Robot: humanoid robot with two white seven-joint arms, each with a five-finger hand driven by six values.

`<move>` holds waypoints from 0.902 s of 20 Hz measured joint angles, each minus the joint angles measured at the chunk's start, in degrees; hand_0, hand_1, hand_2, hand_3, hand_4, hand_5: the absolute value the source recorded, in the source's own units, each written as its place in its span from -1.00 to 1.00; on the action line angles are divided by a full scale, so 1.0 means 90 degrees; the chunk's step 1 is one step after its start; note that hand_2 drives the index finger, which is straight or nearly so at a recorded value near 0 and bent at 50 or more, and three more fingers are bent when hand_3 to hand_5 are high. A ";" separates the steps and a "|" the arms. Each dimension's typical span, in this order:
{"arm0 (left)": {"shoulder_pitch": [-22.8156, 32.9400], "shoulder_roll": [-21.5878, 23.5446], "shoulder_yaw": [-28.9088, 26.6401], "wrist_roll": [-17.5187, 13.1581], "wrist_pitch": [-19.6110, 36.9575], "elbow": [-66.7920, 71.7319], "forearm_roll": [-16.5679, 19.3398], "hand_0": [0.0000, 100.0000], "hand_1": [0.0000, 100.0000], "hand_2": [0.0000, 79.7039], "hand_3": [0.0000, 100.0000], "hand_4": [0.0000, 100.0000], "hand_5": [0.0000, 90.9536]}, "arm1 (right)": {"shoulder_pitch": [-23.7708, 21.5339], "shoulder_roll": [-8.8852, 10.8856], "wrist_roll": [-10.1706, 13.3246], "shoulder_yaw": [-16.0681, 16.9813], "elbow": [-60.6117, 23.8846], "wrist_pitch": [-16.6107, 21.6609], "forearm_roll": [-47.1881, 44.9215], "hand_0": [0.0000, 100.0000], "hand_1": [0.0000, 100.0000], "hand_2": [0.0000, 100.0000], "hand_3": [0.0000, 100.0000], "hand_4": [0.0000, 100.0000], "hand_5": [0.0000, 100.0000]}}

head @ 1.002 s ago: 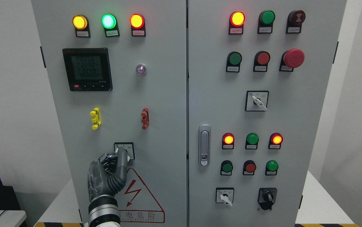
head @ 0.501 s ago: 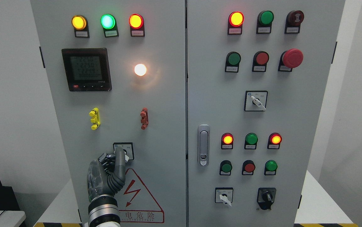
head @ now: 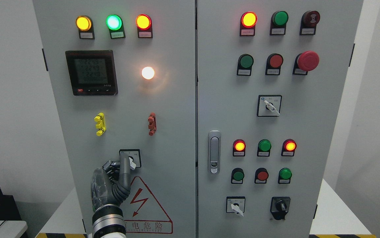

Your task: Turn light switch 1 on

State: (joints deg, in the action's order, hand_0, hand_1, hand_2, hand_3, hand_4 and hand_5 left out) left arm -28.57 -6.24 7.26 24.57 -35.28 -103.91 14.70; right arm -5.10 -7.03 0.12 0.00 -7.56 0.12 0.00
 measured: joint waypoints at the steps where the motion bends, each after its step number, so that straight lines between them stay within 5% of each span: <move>1: 0.0000 0.0000 0.0000 -0.0010 0.0000 0.0000 -0.0001 -0.13 -0.60 0.58 0.78 0.74 0.82 | 0.0000 0.0000 0.0000 0.0000 0.0000 0.0000 0.0000 -0.76 -0.22 -1.00 -1.00 -1.00 -1.00; 18: 0.0007 -0.0005 0.0002 -0.0069 0.0069 -0.0030 -0.0011 -0.31 -0.55 0.62 0.79 0.74 0.82 | 0.0000 0.0000 0.0000 0.0000 0.0000 0.0000 0.0000 -0.76 -0.22 -1.00 -1.00 -1.00 -1.00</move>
State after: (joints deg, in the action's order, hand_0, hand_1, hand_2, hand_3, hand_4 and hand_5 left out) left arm -28.51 -6.29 7.28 23.94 -34.66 -104.18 14.60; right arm -5.10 -7.03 0.13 0.00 -7.56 0.12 0.00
